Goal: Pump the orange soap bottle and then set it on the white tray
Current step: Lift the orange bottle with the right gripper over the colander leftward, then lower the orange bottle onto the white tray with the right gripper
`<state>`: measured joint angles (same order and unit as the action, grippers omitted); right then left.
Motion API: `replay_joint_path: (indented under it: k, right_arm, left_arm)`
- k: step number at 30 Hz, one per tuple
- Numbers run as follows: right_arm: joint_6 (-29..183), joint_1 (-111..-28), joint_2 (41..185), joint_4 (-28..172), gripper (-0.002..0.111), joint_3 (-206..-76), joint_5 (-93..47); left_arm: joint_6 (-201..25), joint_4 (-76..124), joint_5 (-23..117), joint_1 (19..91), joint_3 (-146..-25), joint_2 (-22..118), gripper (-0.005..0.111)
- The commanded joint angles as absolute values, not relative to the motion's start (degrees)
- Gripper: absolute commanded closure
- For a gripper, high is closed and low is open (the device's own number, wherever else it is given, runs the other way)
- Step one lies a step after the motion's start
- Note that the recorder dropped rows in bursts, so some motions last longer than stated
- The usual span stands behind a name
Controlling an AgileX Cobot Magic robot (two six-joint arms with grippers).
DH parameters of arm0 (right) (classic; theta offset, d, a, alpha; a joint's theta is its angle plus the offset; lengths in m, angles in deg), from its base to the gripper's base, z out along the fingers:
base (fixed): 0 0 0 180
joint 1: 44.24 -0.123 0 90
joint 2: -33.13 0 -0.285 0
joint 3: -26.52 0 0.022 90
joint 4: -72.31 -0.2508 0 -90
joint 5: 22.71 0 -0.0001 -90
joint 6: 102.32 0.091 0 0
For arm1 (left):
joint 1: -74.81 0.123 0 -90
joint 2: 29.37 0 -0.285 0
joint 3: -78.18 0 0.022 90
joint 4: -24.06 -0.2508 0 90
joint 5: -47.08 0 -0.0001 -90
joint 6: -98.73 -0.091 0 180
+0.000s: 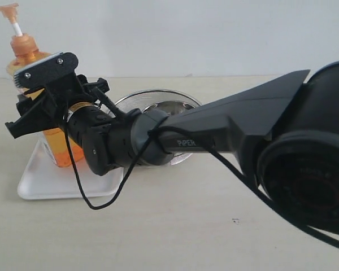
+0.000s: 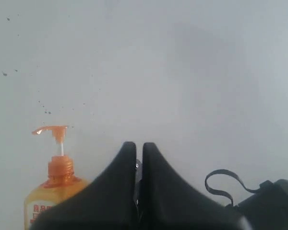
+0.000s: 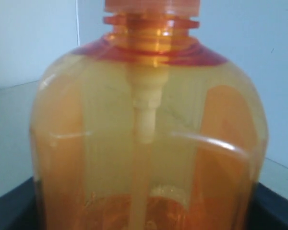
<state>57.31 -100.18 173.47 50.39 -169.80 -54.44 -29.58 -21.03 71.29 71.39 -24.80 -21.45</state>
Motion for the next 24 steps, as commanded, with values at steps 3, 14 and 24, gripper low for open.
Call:
replay_joint_path:
  k: [3,14,24]
  right_arm:
    - [57.7,-100.1,173.1,49.2,0.108,-171.2,-62.5]
    - [59.1,-100.1,174.7,48.5,0.108,-171.2,-64.8]
    - [57.5,-100.1,175.4,48.9,0.108,-171.2,-64.3]
  left_arm:
    - [-29.2,-20.7,71.6,71.4,-24.6,-21.6,0.102]
    - [-29.2,-20.7,71.6,71.4,-24.6,-21.6,0.102]
    - [-29.2,-20.7,71.6,71.4,-24.6,-21.6,0.102]
